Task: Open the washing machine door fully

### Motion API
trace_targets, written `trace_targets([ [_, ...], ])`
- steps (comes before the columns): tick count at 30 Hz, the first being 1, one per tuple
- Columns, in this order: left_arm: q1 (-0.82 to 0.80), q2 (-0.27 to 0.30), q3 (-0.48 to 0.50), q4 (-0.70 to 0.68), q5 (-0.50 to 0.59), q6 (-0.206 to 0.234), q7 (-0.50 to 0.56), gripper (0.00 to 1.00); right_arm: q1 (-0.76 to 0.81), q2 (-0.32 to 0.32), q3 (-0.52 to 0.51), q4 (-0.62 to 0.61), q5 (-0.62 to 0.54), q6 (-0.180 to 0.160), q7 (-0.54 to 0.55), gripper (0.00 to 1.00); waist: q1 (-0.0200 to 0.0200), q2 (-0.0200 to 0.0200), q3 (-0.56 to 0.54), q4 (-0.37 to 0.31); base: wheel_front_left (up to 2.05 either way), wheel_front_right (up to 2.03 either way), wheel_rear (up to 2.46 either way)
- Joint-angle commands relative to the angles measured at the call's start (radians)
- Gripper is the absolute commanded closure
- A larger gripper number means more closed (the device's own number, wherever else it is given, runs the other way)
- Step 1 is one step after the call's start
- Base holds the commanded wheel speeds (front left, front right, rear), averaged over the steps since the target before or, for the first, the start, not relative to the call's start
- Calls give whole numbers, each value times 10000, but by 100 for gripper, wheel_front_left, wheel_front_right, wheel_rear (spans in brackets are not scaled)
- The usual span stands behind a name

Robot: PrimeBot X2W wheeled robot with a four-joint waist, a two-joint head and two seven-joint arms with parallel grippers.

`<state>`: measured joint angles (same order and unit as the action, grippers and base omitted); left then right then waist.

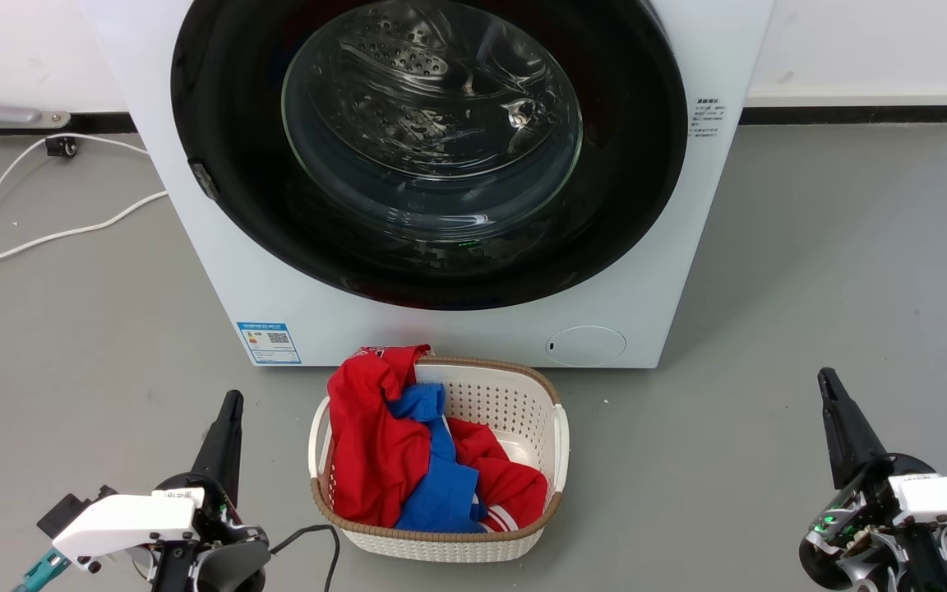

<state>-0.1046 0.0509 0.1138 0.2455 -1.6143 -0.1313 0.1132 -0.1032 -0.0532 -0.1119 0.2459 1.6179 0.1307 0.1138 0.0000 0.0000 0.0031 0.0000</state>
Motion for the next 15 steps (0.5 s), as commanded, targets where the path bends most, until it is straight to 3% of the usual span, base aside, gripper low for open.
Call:
trace_targets([
  [1,-91,-12,29,7,32,-30,49,100,-124,24,-13,10,-82,0,21,100,0,0,0,0,0,0,0],
  [15,-91,-12,31,7,30,-32,51,100,-125,26,-17,11,-87,0,24,100,0,0,0,0,0,0,0],
])
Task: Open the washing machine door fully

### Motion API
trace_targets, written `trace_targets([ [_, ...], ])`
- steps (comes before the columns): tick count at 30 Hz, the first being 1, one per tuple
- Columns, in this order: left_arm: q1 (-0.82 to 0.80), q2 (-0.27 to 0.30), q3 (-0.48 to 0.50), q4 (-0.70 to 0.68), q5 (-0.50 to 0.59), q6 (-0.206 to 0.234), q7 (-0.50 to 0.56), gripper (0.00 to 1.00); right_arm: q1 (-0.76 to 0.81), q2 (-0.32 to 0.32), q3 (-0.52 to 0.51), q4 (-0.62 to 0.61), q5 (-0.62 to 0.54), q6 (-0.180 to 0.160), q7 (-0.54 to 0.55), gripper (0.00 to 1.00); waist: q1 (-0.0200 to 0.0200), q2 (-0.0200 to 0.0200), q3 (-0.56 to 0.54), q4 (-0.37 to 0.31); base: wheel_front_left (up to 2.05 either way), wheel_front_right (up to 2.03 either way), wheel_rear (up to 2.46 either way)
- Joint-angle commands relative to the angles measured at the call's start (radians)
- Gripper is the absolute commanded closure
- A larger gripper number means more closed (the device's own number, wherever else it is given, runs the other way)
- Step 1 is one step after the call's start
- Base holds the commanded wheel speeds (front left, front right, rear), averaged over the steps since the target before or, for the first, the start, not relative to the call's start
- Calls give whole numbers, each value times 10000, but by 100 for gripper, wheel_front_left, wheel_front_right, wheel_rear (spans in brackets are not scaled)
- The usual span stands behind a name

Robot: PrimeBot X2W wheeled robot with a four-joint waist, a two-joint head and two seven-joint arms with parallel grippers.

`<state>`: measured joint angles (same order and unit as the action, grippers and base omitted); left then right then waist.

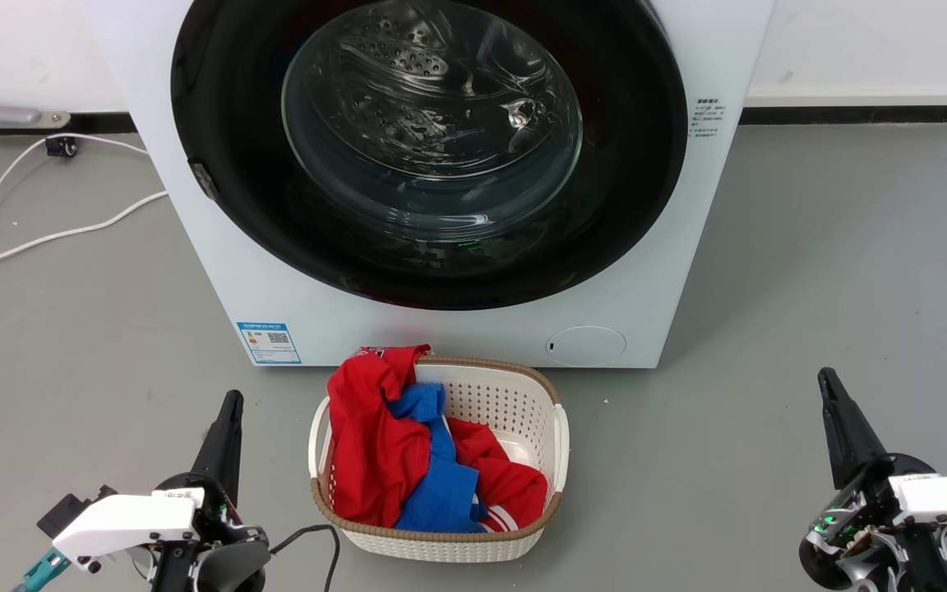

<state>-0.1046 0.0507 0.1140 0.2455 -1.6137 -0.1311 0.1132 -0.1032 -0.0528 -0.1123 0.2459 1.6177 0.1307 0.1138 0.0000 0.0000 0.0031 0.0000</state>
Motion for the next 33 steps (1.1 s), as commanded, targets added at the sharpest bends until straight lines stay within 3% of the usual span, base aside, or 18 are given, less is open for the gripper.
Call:
trace_targets([
  [1,-91,-10,29,7,25,-33,51,100,-125,22,-13,11,-86,0,25,100,0,0,0,0,0,0,0],
  [12,-91,-12,29,7,25,-33,51,100,-126,23,-15,11,-70,0,28,100,0,0,0,0,0,0,0],
  [13,0,0,2,-1,3,0,-2,0,1,2,-4,-1,-26,0,0,0,0,0,0,0,0,0,0],
  [15,93,-15,-23,111,4,6,-21,0,92,10,12,125,-28,-2,-13,0,0,0,0,0,0,0,0],
  [16,193,-29,-33,222,3,6,-27,100,189,21,14,218,-26,-4,-12,100,0,0,1,0,0,0,0],
  [17,193,-29,-33,222,3,6,-27,100,189,21,14,218,-26,-4,-12,100,0,0,1,0,0,0,0],
  [18,258,-36,-48,252,11,6,-49,0,252,27,16,259,-39,-6,-34,0,0,0,2,0,0,0,0],
  [25,409,-32,-68,-26,322,6,-410,0,419,25,-82,107,-496,-5,-397,0,0,0,5,4,0,0,0],
  [33,460,-27,231,-427,1720,177,-786,0,543,23,-378,-246,-1785,-3,-776,0,0,0,7,18,0,0,0],
])
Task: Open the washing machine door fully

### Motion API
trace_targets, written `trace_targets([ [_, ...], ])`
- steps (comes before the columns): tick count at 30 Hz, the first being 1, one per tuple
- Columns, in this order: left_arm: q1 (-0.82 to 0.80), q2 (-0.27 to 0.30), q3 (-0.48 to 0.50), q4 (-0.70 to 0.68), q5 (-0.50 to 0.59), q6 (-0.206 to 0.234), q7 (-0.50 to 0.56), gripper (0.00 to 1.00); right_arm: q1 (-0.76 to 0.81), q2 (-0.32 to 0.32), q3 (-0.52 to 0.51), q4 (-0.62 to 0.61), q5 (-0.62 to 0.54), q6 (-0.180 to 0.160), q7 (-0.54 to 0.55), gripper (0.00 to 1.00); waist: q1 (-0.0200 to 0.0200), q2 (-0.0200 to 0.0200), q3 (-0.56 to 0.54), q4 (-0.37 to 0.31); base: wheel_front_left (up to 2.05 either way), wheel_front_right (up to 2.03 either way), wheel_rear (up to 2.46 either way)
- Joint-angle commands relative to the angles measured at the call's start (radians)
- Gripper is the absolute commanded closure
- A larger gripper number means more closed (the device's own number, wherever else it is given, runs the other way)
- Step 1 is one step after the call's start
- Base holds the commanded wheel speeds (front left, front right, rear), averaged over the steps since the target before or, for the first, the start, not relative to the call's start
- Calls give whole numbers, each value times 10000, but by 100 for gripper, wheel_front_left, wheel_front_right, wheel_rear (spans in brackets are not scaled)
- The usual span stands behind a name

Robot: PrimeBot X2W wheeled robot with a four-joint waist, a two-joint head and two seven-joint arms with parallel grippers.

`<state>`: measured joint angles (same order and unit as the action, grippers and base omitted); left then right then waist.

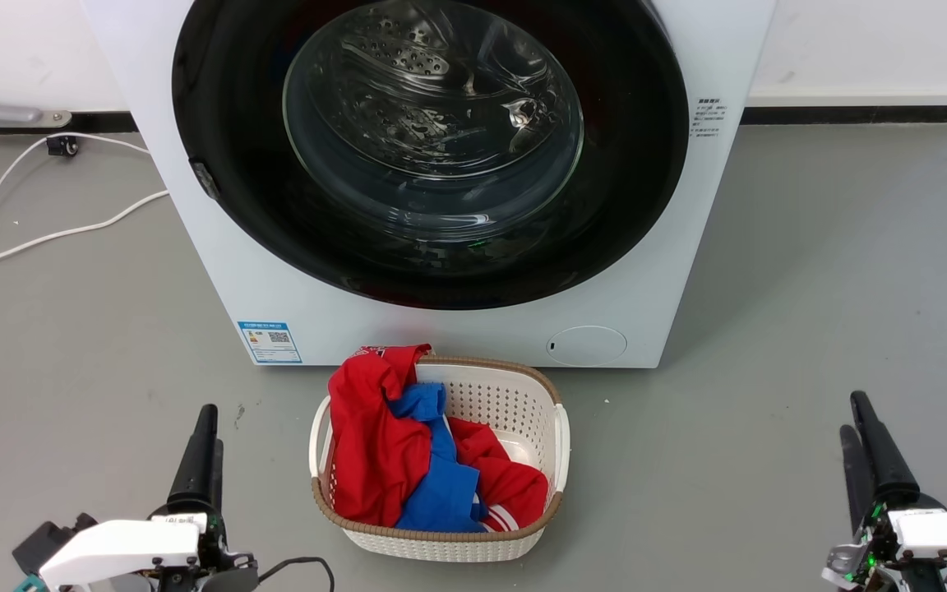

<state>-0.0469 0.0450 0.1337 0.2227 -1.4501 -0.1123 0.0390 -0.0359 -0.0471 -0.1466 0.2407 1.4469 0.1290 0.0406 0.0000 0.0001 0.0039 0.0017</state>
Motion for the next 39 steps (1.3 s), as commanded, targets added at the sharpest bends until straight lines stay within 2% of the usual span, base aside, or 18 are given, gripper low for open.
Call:
trace_targets([
  [1,-111,31,51,-293,303,58,-91,0,-114,-34,-56,-287,-337,14,-89,0,0,-1,0,2,0,0,0],
  [15,208,39,-499,-1318,3777,1054,-665,0,265,-37,139,-1575,-4092,16,-668,0,0,-1,6,26,0,0,0],
  [22,347,43,-809,-1587,5319,1267,-924,0,477,-39,331,-2018,-5839,17,-927,0,0,-1,-7,35,0,0,0],
  [29,476,155,-1131,-1745,6626,1479,-1168,0,681,-40,454,-2258,-7468,18,-1170,0,0,-1,-18,41,0,0,0],
  [39,623,456,-1655,-1955,8024,1948,-1479,0,920,-42,491,-2593,-9124,20,-1492,0,0,-1,-16,59,0,0,0],
])
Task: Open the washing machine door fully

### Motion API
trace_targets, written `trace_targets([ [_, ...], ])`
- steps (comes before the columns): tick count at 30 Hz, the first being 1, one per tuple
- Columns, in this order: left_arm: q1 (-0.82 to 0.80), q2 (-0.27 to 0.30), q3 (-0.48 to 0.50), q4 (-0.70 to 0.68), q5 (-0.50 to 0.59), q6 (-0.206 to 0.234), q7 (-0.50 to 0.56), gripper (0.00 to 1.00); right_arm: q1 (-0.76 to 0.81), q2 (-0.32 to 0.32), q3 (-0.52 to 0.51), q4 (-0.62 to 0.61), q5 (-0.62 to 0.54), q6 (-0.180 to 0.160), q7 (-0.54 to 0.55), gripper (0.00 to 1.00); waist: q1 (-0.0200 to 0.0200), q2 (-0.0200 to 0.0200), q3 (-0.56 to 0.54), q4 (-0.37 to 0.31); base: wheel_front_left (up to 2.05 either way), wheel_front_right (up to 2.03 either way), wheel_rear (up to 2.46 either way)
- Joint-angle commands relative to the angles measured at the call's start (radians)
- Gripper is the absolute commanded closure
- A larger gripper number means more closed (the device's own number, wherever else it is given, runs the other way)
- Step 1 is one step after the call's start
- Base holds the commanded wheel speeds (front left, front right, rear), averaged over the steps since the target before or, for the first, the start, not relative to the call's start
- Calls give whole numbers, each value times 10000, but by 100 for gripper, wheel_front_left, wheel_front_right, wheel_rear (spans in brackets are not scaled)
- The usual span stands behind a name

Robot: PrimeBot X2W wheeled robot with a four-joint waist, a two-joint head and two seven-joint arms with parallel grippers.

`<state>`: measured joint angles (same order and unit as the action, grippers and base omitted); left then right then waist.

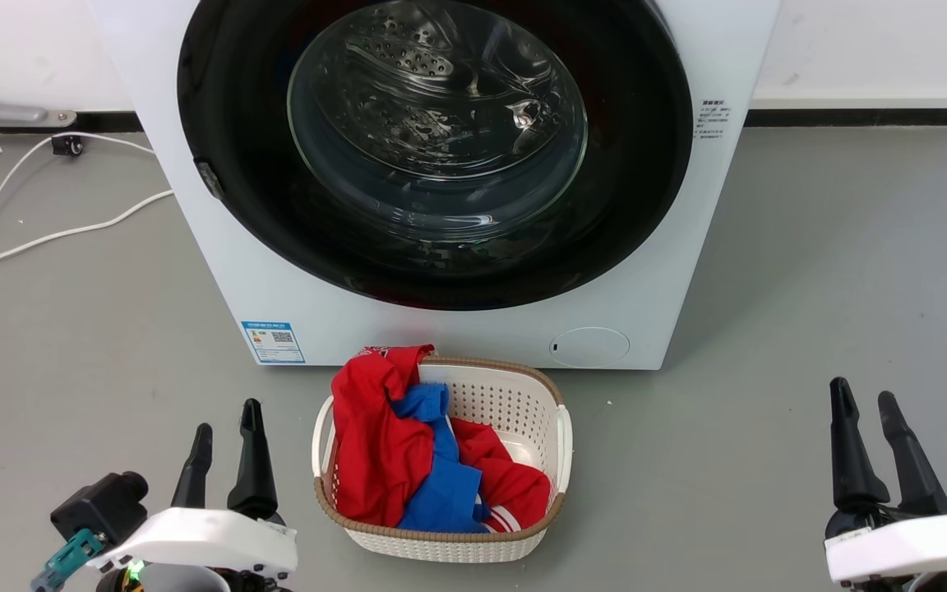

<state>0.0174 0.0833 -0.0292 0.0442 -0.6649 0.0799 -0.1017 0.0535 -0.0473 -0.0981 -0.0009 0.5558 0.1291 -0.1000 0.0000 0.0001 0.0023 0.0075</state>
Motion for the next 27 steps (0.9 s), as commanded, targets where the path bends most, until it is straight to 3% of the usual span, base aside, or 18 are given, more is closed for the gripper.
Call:
trace_targets([
  [1,-6,102,-73,-197,278,61,-105,0,46,-40,5,-213,-342,18,-111,0,0,-1,0,3,0,0,0],
  [27,360,203,-598,-431,2715,120,-766,0,613,-43,45,-767,-2816,22,-783,0,0,-1,-71,60,0,0,0],
])
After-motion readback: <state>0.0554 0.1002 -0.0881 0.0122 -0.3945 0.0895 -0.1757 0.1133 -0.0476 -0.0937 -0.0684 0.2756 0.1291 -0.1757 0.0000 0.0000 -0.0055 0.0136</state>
